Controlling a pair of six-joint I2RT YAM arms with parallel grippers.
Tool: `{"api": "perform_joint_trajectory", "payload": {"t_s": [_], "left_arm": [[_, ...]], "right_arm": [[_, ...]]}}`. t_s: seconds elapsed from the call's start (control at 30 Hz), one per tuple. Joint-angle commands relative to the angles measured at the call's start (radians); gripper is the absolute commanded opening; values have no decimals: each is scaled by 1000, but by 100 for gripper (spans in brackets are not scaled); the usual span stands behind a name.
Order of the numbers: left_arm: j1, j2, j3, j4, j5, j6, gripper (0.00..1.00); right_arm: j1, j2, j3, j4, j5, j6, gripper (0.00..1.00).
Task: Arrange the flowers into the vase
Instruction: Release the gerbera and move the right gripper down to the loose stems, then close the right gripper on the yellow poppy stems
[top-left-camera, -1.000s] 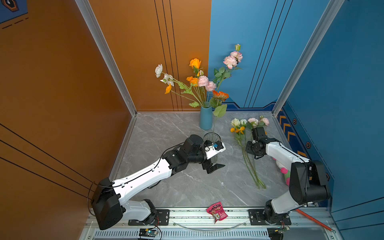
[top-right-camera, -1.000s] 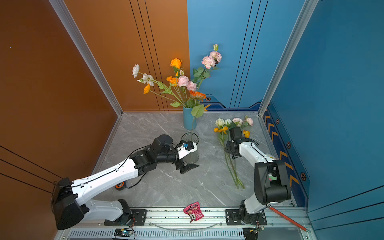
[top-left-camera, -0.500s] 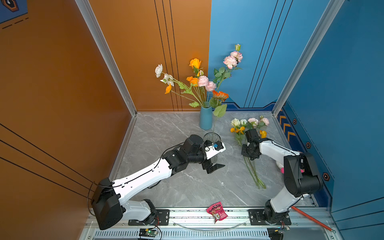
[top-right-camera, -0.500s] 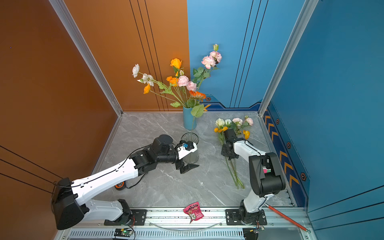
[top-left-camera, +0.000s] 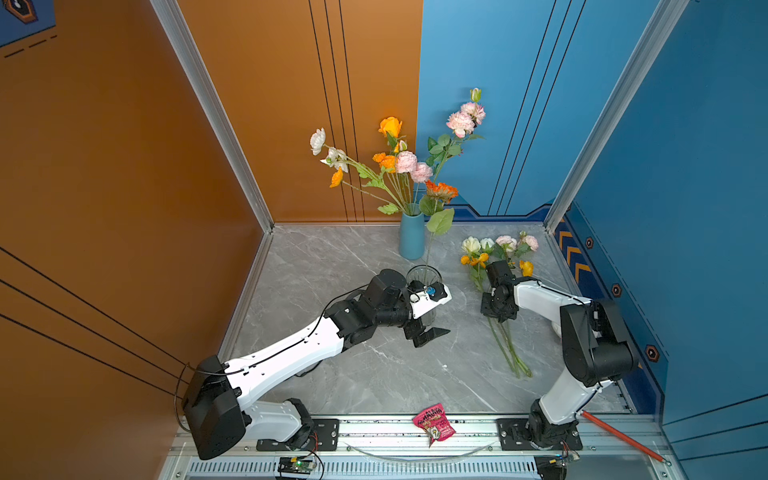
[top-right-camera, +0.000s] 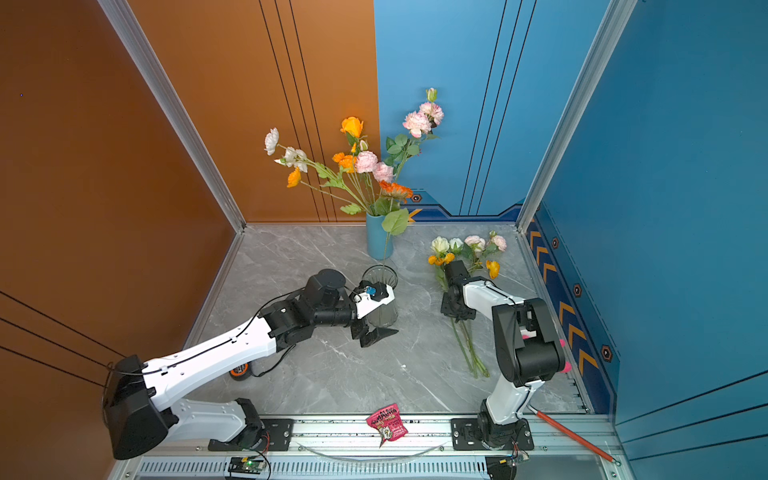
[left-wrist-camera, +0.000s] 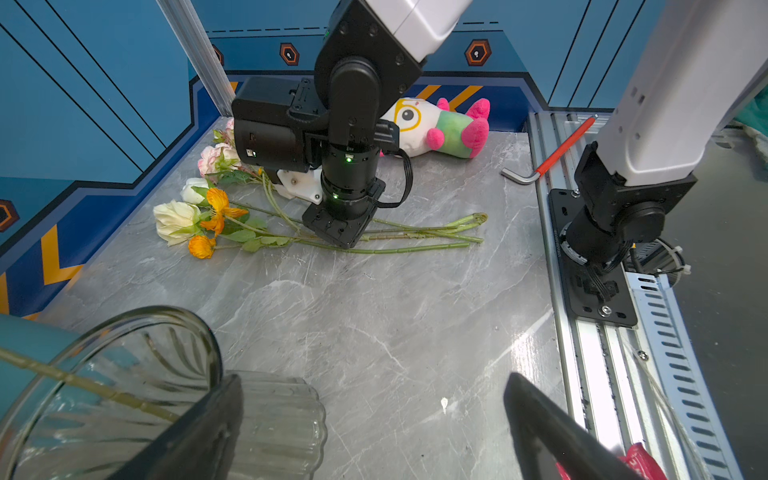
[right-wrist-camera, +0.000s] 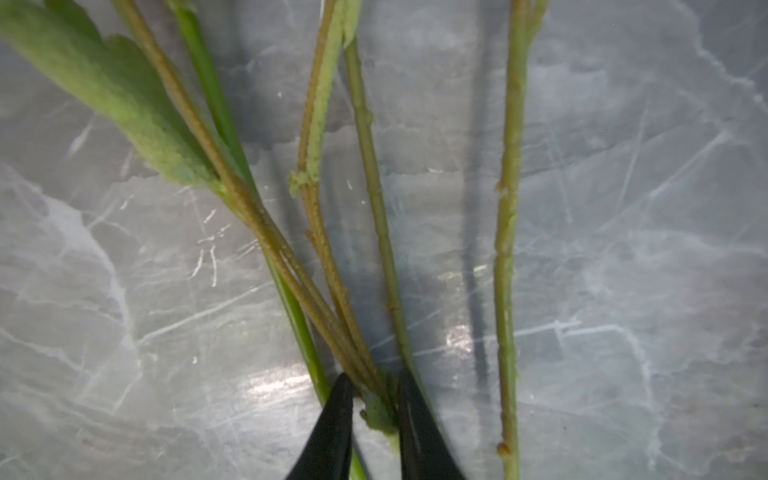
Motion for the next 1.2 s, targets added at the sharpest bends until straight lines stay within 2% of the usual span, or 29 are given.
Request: {"api": "perform_joint_trajectory", "payload": {"t_s": [0.0,0.2,0.4,0.57,0.8,1.17], "left_arm": [[-6,3,23,-27,15,9,98],[-7,2,24,-29,17,7,98],[-8,2,25,-32,17,7,98],[-9,4,26,-33,18,6,98],[-9,2,28,-37,19,6,98],[-9,-1,28,-36,20,4,98]], "right_arm": [[6,19,-2,-34,36,-11,22],[12,23,4,-38,37,-22,19],[32,2,13,-43,44,-70,8],[52,-29,25,-44,55,-121,8],[76,-98,71,-56,8,-193,6],[124,-237,167,-146,74,-195,5]]}}
